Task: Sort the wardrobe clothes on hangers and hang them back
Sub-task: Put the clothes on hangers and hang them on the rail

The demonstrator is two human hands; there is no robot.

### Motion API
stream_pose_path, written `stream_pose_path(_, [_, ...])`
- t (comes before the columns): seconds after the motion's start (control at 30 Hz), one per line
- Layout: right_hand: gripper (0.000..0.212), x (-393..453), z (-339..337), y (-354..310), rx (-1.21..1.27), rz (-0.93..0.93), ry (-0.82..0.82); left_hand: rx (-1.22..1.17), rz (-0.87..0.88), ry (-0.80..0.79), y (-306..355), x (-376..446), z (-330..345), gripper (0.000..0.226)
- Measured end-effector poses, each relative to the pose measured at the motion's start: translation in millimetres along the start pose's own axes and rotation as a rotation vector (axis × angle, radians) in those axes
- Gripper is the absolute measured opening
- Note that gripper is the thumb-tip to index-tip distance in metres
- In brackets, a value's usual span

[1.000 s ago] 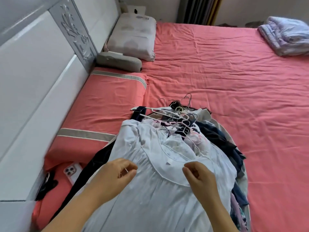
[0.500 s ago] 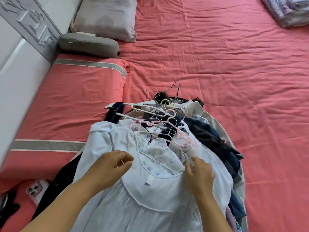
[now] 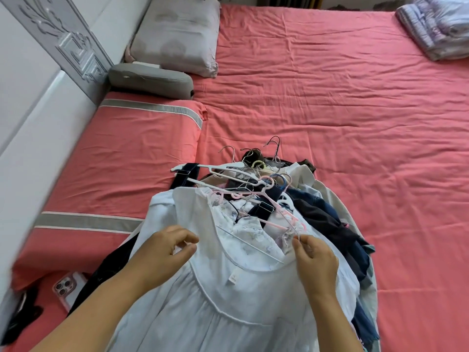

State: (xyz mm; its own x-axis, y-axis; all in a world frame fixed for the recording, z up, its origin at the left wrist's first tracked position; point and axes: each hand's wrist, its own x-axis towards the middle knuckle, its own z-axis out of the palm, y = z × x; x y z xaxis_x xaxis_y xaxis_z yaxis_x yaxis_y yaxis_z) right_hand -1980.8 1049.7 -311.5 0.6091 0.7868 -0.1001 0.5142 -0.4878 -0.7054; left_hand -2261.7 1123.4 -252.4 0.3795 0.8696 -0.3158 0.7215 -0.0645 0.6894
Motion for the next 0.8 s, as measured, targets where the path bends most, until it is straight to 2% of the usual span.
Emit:
stream_pose_path(0.07, [0.035,-5,-9,-19,0.107,-0.076,0.017,0.048,0.049,0.045,-2,-6,-9,0.014])
stream_pose_path(0.13, [0.04,-12,-17,-40,0.181,-0.178,0.017,0.057,0.08,0.135,-2,-17,-21,0.033])
stream_pose_path(0.2, [0.032,-21,-23,-58,0.254,-0.277,0.005,0.041,0.105,0.263,0,-28,-34,0.051])
stream_pose_path(0.3, [0.02,-45,-31,-89,0.306,-0.389,-0.022,0.052,0.123,0.553,2,-61,-63,0.058])
stream_pose_path(0.4, [0.005,-73,-41,-122,0.375,-0.461,-0.068,0.142,0.118,0.698,-5,-99,-93,0.068])
stream_pose_path(0.47, [0.009,-99,-50,-145,0.429,-0.494,-0.105,0.242,0.092,0.743,-15,-133,-112,0.068])
stream_pose_path(0.5, [0.004,-112,-55,-156,0.434,-0.52,-0.132,0.283,0.087,0.764,-18,-151,-121,0.065])
stream_pose_path(0.63, [0.039,-168,-67,-198,0.506,-0.636,-0.256,0.304,0.2,0.917,-35,-244,-156,0.056])
stream_pose_path(0.8, [0.035,-244,-67,-249,0.587,-0.761,-0.454,0.275,0.204,1.116,-53,-367,-171,0.053])
